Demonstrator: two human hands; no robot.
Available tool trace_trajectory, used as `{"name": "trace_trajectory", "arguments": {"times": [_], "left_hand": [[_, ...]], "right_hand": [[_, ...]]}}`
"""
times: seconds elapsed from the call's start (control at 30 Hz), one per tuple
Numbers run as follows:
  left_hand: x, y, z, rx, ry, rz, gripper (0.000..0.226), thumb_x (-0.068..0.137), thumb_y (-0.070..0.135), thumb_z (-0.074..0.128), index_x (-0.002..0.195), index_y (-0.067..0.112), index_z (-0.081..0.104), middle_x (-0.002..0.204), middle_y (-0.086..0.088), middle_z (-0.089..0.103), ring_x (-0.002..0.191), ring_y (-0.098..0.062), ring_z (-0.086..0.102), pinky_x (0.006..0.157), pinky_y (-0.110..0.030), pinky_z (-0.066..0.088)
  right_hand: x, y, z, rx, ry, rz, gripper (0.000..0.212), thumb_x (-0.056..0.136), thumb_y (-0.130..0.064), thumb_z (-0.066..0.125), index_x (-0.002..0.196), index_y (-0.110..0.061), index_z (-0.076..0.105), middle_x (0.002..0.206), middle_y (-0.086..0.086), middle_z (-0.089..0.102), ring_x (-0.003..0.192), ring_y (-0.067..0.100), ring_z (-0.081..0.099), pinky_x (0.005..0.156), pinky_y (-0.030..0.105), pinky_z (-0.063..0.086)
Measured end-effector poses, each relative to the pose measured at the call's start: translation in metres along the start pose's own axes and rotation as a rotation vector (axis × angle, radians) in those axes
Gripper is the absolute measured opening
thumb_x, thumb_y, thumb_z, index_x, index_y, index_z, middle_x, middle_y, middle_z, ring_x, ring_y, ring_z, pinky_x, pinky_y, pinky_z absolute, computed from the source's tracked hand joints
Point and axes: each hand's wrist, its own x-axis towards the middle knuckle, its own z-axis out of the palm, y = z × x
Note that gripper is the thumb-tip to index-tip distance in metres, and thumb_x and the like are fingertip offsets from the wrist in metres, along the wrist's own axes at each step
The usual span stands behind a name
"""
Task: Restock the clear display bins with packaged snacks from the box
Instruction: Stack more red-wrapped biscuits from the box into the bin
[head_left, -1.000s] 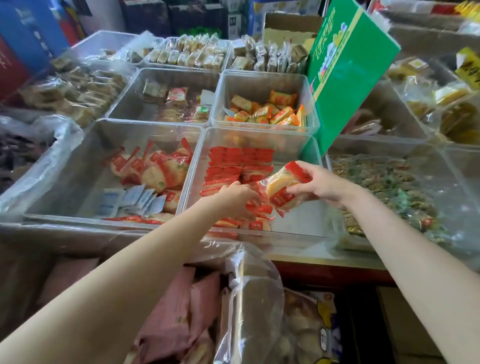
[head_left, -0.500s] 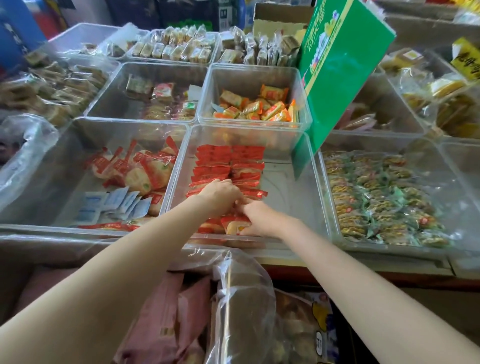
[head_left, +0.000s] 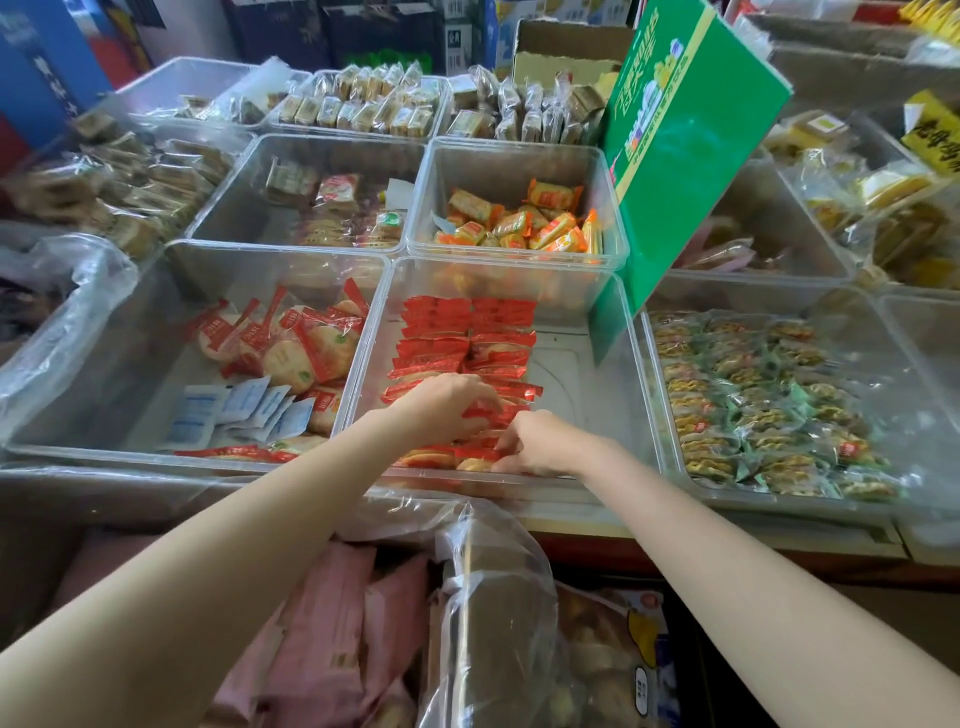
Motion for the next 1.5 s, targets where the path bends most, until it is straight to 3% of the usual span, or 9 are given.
{"name": "trace_trajectory", "arguments": {"times": [0.13,0.3,0.47,0.6,0.73,1.03,1.17,1.3,1.5], "left_hand": [[-0.012,-0.008,0.008,0.034,-0.210,0.007,0.018,0.085,0.031,0.058,0.094,0.030,0.073,0.114,0.008,0.064,0.110,-0.018,0.056,0.092,-0.045,0.046],[-0.012,-0.007,0.006,0.215,-0.271,-0.027,0.030,0.090,0.034,0.056,0.119,0.032,0.062,0.140,0.010,0.042,0.135,-0.012,0.029,0.110,-0.038,0.027],[-0.009,-0.011,-0.022,-0.188,-0.057,-0.127,0.020,0.084,0.024,0.066,0.103,0.019,0.072,0.097,0.009,0.063,0.089,-0.009,0.058,0.087,-0.023,0.045],[0.005,-0.026,-0.033,-0.087,0.135,-0.243,0.025,0.086,0.019,0.064,0.111,0.017,0.067,0.116,0.000,0.065,0.108,-0.018,0.058,0.096,-0.030,0.043],[0.024,-0.019,-0.011,0.107,0.042,-0.234,0.036,0.085,0.026,0.062,0.120,0.020,0.059,0.126,0.002,0.057,0.121,-0.021,0.048,0.101,-0.036,0.037],[0.032,-0.004,0.005,0.554,0.223,-0.156,0.028,0.090,0.005,0.039,0.113,0.013,0.053,0.118,-0.004,0.051,0.117,-0.026,0.043,0.102,-0.036,0.026],[0.024,-0.004,0.009,0.548,0.361,-0.121,0.011,0.070,0.009,0.064,0.078,0.015,0.067,0.078,-0.001,0.063,0.079,-0.024,0.064,0.081,-0.036,0.048],[0.007,-0.005,0.007,0.363,0.382,-0.005,0.023,0.066,0.019,0.078,0.084,0.014,0.064,0.084,-0.002,0.061,0.080,-0.025,0.063,0.082,-0.039,0.048],[-0.004,0.001,0.003,0.410,-0.135,-0.121,0.043,0.082,0.052,0.060,0.117,0.027,0.059,0.119,0.009,0.056,0.117,-0.016,0.040,0.098,-0.033,0.028]], "right_hand": [[-0.006,-0.009,-0.003,-0.291,0.016,-0.142,0.030,0.093,-0.020,0.054,0.118,-0.006,0.064,0.116,0.012,0.057,0.103,0.027,0.057,0.088,0.032,0.046],[0.008,-0.022,-0.001,-0.520,0.033,-0.224,0.015,0.090,-0.010,0.054,0.098,-0.001,0.063,0.099,0.016,0.063,0.076,0.027,0.054,0.064,0.032,0.041],[0.019,-0.014,-0.029,-0.101,-0.235,-0.085,0.035,0.081,-0.028,0.072,0.107,-0.007,0.063,0.093,0.012,0.067,0.071,0.020,0.067,0.063,0.027,0.056],[0.028,0.017,-0.061,0.207,0.342,0.085,0.028,0.086,-0.029,0.066,0.094,-0.003,0.065,0.093,0.014,0.069,0.068,0.019,0.066,0.058,0.023,0.053],[0.050,0.033,-0.026,0.534,0.235,0.320,0.044,0.090,-0.020,0.061,0.128,-0.009,0.043,0.122,0.011,0.053,0.097,0.029,0.064,0.080,0.038,0.056],[0.057,0.023,-0.001,0.473,0.817,0.163,0.009,0.085,-0.004,0.061,0.079,-0.010,0.064,0.087,0.009,0.068,0.080,0.021,0.061,0.069,0.027,0.048],[0.067,0.025,0.001,0.352,0.659,0.122,0.004,0.088,-0.009,0.060,0.086,-0.012,0.057,0.091,0.006,0.063,0.091,0.024,0.060,0.071,0.024,0.040],[0.043,0.043,-0.023,0.394,0.492,0.195,0.036,0.084,-0.030,0.067,0.108,-0.012,0.048,0.107,0.012,0.061,0.094,0.028,0.064,0.086,0.041,0.053],[0.010,0.030,-0.015,0.499,-0.134,0.263,0.030,0.083,-0.013,0.070,0.107,0.002,0.060,0.104,0.016,0.066,0.087,0.023,0.068,0.084,0.034,0.057]]}}
